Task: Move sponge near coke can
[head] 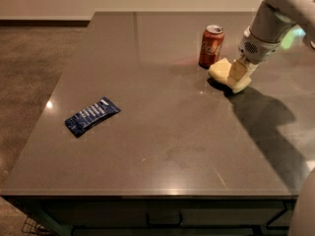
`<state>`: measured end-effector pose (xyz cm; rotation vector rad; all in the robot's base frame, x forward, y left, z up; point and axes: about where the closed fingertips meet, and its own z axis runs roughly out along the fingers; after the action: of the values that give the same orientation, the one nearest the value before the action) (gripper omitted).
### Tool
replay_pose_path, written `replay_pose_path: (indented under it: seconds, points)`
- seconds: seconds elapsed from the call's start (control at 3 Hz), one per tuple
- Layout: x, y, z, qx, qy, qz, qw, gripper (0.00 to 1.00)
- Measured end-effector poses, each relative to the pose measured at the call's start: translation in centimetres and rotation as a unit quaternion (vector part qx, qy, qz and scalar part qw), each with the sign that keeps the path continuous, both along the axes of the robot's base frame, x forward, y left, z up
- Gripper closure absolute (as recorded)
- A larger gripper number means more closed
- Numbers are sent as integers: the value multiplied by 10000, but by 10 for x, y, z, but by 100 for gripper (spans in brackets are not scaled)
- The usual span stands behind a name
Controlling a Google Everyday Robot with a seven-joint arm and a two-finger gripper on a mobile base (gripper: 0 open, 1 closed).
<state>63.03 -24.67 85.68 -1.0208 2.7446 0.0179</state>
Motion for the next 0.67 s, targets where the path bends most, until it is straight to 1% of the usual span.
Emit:
replay_pose_path:
  seconds: [0.33,0.67]
  points:
    - [5,5,2,39,-40,124,9999,36]
    - [7,6,-1,43,-48,128,9999,13]
